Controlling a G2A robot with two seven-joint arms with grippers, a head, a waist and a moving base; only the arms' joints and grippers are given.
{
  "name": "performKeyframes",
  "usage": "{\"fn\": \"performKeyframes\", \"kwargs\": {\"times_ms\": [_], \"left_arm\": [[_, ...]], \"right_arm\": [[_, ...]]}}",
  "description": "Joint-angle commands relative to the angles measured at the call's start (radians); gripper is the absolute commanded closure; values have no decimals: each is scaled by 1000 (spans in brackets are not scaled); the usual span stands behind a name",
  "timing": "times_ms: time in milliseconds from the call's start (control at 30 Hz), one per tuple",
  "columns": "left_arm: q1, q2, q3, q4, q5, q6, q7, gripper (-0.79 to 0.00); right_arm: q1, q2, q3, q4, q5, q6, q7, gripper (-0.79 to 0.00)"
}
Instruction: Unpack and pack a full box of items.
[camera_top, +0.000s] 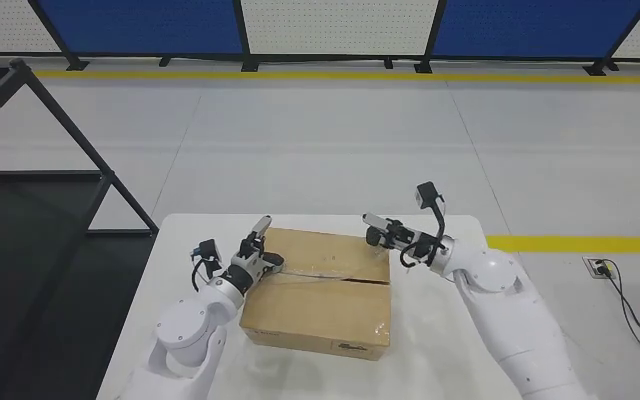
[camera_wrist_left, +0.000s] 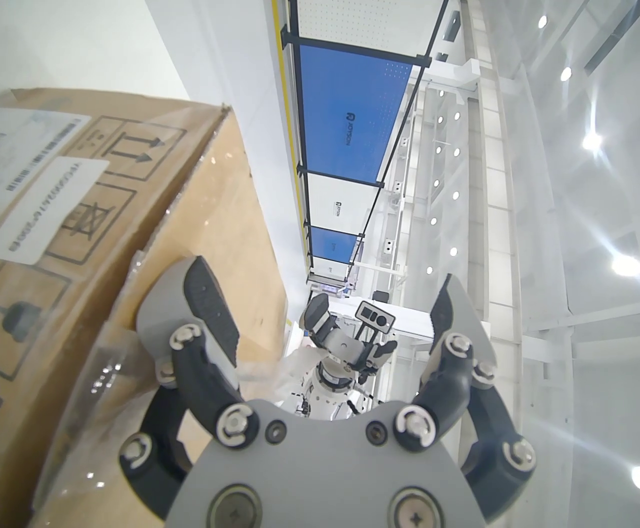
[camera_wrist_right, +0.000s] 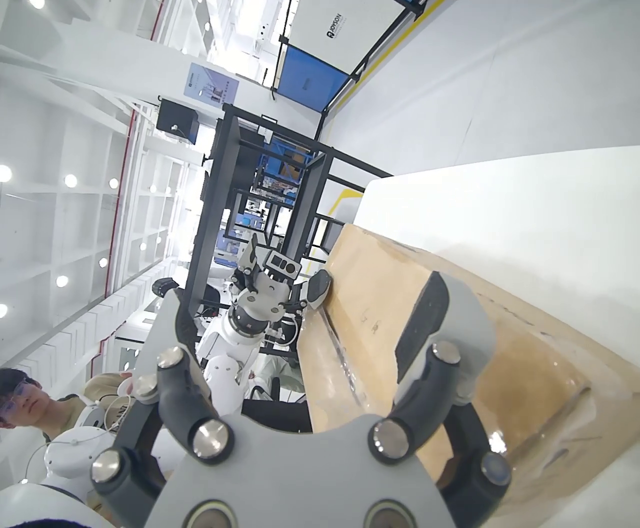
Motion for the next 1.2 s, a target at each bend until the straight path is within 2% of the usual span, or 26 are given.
{"fn": "performKeyframes", "kwargs": {"times_ms": [0, 300, 500, 600, 667, 800, 933, 1167], "left_arm": [[-1, 0, 1, 0, 2, 0, -2, -785], [-3, -1, 7, -2, 5, 2, -6, -785], [-1, -1, 8, -4, 8, 4, -10, -785], [-1, 0, 9, -5, 10, 5, -12, -785], [0, -1, 9, -8, 9, 3, -13, -785], [2, 0, 7, -19, 8, 0, -14, -785], [3, 0, 0, -25, 2, 3, -14, -785], [4, 0, 8, -21, 11, 3, -19, -785]], "right_arm": [[-25, 6, 15, -35, -1, 1, 4, -785], [-140, 35, 88, -186, -4, 17, 7, -785], [-244, 53, 172, -292, 47, 26, -40, -785], [-314, 64, 227, -372, 70, 84, -56, -785], [-359, 73, 262, -422, 83, 160, -45, -785], [-438, 83, 306, -507, 179, 231, 15, -785], [-455, 82, 277, -541, 180, 272, -11, -785], [-363, 62, 120, -497, 136, 339, -88, -785]]}}
